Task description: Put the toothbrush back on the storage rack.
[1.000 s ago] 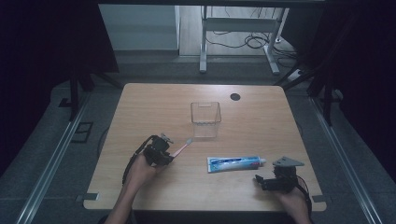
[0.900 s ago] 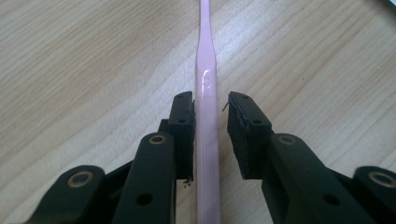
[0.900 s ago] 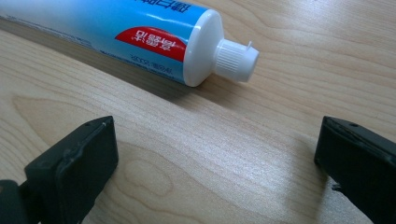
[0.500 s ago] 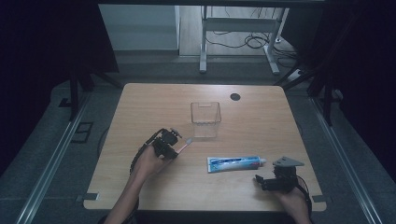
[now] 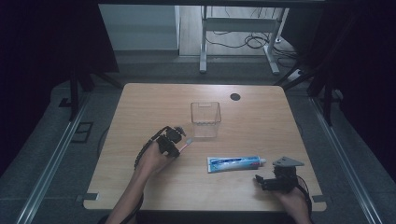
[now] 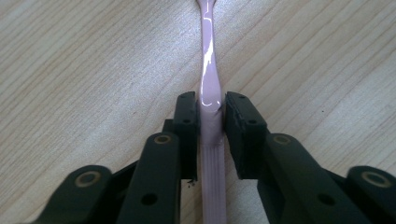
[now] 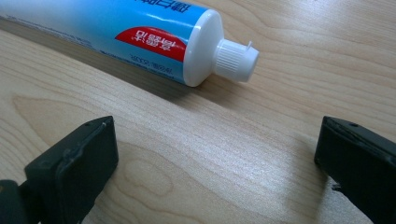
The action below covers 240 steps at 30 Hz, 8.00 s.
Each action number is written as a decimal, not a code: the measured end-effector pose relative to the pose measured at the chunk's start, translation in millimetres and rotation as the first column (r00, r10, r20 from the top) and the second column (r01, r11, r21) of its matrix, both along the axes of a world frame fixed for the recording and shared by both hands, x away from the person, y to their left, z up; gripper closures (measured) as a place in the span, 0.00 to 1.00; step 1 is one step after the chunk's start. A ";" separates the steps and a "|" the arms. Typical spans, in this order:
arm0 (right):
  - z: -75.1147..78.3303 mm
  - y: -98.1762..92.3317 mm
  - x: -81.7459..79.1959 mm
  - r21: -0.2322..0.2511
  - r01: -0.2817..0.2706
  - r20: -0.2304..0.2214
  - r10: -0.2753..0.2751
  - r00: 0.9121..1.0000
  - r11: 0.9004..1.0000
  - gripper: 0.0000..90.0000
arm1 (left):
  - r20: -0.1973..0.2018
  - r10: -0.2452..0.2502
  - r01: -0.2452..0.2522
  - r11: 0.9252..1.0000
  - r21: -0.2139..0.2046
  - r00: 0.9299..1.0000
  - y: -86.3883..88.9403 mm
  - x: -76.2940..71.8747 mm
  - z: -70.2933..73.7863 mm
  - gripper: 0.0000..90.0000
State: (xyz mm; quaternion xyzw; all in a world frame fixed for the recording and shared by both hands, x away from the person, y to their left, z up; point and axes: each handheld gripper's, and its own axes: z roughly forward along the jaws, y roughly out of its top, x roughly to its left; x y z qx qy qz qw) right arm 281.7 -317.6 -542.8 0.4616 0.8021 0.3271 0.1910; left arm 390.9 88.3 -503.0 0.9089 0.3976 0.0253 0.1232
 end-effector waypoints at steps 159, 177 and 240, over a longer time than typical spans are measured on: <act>0.0 0.1 0.0 0.001 0.001 0.000 -0.001 1.000 1.000 0.00 | 0.499 0.130 0.092 0.913 -0.396 0.857 -73.4 83.1 104.5 0.88; 0.0 0.1 0.0 0.001 0.001 0.000 -0.001 1.000 1.000 0.00 | 0.489 0.126 0.083 0.920 -0.383 0.863 -71.7 81.1 77.9 0.88; 0.0 0.2 -0.1 0.002 0.002 -0.001 -0.002 1.000 1.000 0.00 | 0.502 0.004 0.091 0.982 -0.164 0.865 -97.9 73.3 44.5 0.87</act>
